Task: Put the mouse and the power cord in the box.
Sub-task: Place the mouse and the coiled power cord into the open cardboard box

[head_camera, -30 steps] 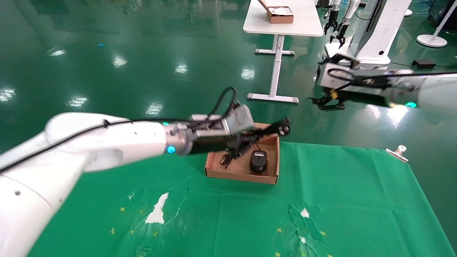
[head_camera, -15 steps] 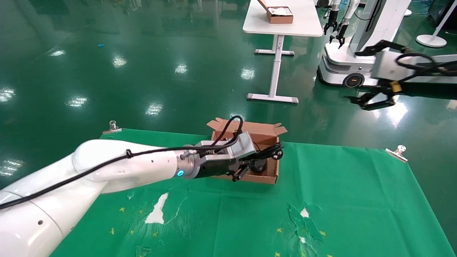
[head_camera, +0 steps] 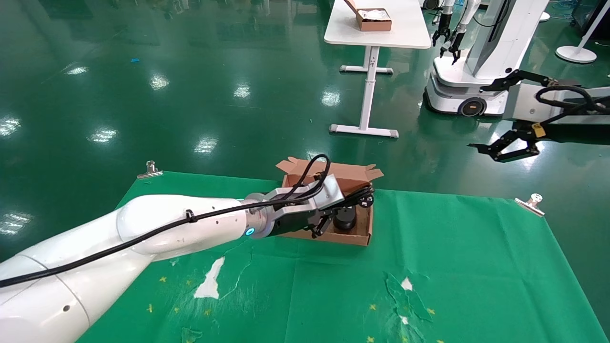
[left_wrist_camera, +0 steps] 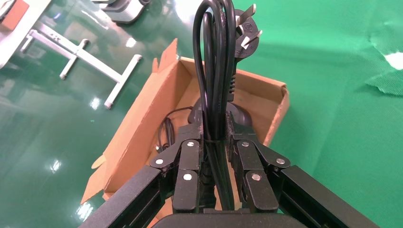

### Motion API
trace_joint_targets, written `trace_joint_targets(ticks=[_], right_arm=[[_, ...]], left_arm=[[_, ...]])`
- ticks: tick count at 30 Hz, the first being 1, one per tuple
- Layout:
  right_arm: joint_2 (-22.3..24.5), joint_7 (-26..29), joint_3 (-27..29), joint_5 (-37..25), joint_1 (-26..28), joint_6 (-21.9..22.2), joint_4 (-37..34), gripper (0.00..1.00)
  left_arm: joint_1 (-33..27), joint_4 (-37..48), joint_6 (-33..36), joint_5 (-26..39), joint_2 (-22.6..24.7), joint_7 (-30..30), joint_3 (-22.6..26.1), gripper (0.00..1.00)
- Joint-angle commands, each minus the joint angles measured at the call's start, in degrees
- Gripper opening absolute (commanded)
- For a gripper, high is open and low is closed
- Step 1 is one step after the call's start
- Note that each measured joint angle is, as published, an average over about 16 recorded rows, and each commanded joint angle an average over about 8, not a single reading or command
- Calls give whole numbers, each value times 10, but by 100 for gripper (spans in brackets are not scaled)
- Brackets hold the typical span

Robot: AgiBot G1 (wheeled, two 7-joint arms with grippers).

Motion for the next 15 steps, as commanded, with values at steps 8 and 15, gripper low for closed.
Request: trace_joint_targets(ticks=[8, 15], right_arm=[[1, -1, 0, -1, 1, -2, -2, 100], [1, -1, 0, -1, 1, -1, -2, 100]], left_arm=[[-3, -7, -45, -13, 0, -25, 34, 81], [-3, -7, -47, -13, 1, -25, 34, 100]])
